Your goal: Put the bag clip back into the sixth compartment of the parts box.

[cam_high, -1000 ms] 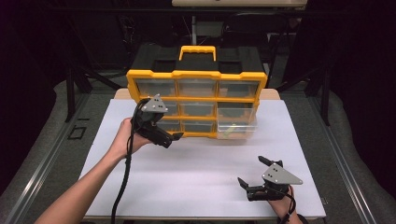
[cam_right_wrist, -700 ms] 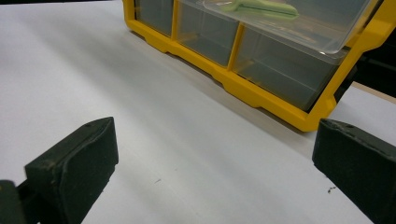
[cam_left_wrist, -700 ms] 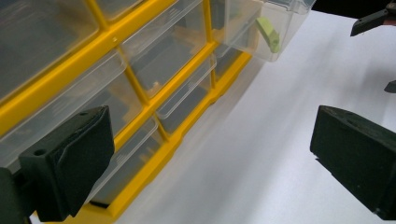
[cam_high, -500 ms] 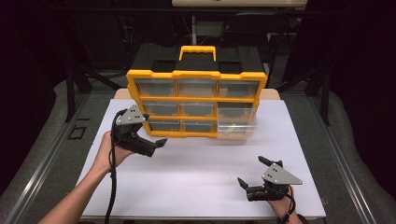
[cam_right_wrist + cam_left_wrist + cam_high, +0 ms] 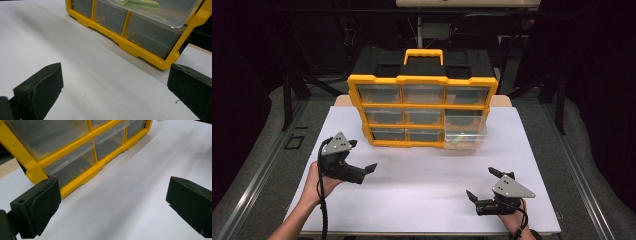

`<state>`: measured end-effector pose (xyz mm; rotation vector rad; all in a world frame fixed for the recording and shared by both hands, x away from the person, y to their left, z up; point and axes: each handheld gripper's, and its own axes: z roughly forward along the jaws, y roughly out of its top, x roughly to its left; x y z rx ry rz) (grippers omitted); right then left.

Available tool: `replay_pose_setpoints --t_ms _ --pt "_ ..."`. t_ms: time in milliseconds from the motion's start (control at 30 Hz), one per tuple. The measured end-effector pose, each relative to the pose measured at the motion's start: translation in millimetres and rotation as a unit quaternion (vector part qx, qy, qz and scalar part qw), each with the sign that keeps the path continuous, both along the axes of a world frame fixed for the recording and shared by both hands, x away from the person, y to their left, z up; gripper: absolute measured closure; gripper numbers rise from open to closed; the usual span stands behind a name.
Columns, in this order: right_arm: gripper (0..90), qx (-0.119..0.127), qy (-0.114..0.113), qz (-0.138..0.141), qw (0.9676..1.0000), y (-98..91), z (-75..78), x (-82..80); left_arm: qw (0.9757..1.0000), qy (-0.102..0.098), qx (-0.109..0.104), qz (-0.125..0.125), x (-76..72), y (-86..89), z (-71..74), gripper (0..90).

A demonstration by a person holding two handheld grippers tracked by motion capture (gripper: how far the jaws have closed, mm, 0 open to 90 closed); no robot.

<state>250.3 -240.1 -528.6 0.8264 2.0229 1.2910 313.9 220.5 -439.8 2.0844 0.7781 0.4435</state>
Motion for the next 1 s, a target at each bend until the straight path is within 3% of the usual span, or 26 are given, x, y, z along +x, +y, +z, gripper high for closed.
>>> replay_pose_setpoints --t_ms 167,533,667,800,1000 --pt "0.0 0.000 -0.002 -0.002 1.0000 0.1 0.1 -0.1 0.9998 0.003 -0.015 0.014 -4.3 12.1 -13.4 0.0" --pt "0.0 -0.003 0.000 -0.003 1.0000 0.0 -0.2 0.6 0.9988 0.027 -0.023 0.035 -10.4 27.2 -43.9 0.0" --pt "0.0 -0.003 0.001 -0.003 1.0000 0.1 -0.3 0.7 0.9987 0.025 -0.030 0.034 -11.9 30.7 -48.6 0.0" --pt "0.0 -0.004 0.000 -0.002 1.0000 0.1 -0.1 0.3 0.9985 0.009 -0.042 0.033 -17.0 35.1 -54.3 0.0" --pt "0.0 -0.004 0.002 -0.002 1.0000 0.4 -0.2 0.2 0.9981 0.005 -0.043 0.045 -21.7 38.3 -62.5 0.0"
